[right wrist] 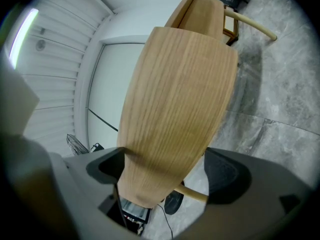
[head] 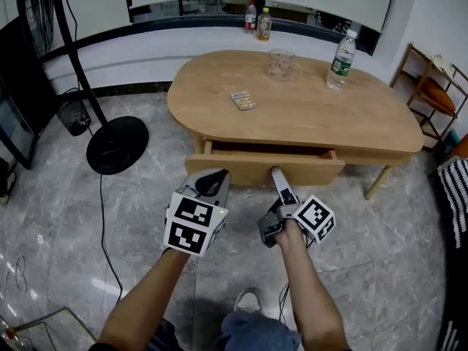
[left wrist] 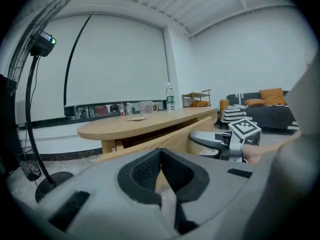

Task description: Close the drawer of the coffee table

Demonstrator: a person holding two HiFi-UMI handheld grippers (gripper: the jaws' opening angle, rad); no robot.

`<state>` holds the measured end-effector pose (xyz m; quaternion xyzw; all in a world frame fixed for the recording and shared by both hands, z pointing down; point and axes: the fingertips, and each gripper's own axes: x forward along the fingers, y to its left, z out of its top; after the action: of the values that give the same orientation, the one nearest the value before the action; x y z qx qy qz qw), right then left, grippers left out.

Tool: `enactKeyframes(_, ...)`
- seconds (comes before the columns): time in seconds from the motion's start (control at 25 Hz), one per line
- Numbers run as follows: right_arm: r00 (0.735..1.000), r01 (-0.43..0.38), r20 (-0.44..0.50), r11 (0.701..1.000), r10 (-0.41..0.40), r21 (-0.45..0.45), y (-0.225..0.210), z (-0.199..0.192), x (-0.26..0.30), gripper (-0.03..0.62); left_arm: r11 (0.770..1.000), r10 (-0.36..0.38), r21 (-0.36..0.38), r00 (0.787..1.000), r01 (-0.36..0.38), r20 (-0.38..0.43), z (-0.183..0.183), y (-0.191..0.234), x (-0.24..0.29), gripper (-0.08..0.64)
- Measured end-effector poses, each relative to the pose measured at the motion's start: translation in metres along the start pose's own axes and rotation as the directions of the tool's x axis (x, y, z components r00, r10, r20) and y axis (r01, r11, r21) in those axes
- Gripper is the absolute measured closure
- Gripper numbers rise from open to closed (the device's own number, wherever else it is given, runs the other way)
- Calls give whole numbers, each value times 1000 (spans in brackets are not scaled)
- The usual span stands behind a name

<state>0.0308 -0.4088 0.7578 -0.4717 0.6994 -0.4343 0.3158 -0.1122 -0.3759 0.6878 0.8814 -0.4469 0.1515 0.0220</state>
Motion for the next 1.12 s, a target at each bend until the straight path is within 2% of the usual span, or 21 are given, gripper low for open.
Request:
enactKeyframes(0.68,1000,-2,-20,1000,2,-8,-15,22,55,100,1000,22,-5,1000,-22,7,8,22,43,552)
enactKeyframes(1.12,999,1,-33,1000,-1,-10,-19,28,75,96,1000,15,11,1000,-15,3,12,27,50,552)
